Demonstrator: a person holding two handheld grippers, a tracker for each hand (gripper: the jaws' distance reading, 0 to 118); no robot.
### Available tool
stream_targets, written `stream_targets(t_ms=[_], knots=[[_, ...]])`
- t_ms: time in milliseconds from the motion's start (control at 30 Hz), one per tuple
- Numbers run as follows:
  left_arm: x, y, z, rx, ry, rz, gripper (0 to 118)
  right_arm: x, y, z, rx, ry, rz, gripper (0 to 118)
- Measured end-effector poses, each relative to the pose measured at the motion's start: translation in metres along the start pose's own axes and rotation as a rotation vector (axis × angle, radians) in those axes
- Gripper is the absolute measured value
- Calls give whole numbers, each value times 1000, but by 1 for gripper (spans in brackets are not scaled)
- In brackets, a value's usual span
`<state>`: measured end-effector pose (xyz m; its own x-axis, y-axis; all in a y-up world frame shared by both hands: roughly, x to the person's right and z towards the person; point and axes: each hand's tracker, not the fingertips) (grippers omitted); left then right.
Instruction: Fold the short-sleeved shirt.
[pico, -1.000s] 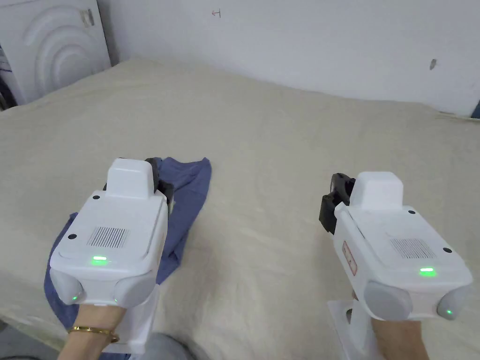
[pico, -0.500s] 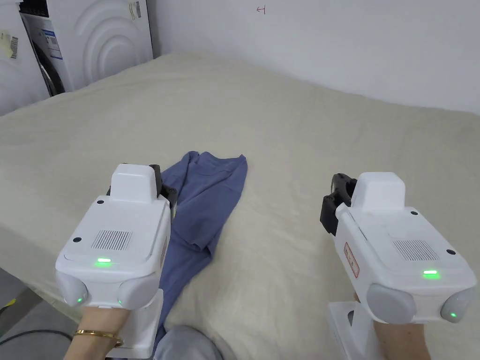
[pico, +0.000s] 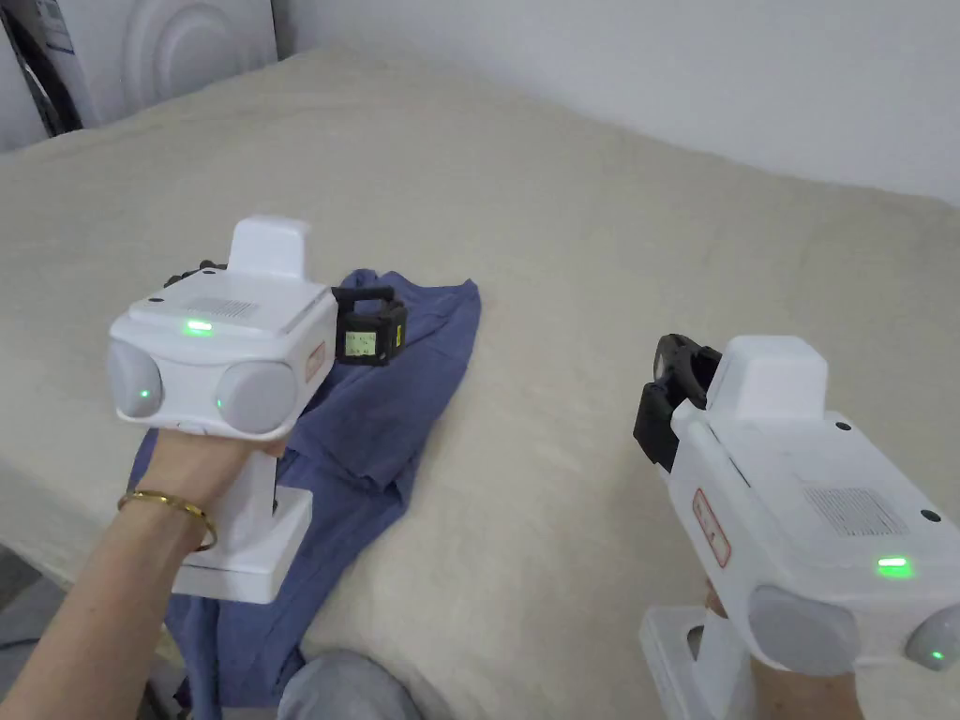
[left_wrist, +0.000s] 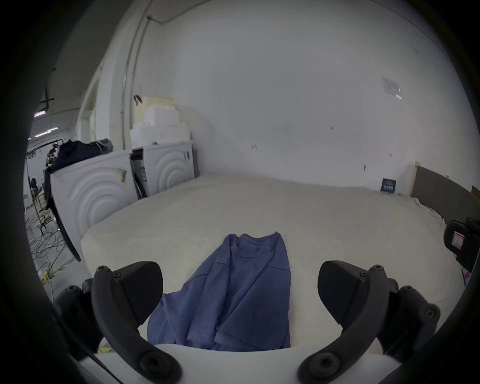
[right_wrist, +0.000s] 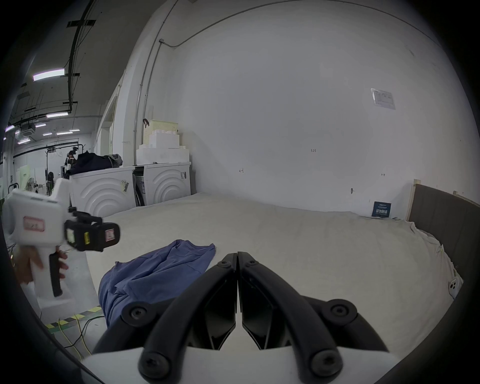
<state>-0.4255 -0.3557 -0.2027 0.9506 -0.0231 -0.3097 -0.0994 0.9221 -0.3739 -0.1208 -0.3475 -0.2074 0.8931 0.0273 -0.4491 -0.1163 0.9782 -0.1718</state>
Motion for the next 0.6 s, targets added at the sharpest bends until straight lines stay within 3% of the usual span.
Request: stream_targets(t_ms=[233,600], knots=[[-3,33,-105,-335,-87,-109,118,8,-8,-29,-45,-4,-12,0],[0,28,-257,-718,-24,-124,118,32,-29,-75,-150,-31,-12,0]])
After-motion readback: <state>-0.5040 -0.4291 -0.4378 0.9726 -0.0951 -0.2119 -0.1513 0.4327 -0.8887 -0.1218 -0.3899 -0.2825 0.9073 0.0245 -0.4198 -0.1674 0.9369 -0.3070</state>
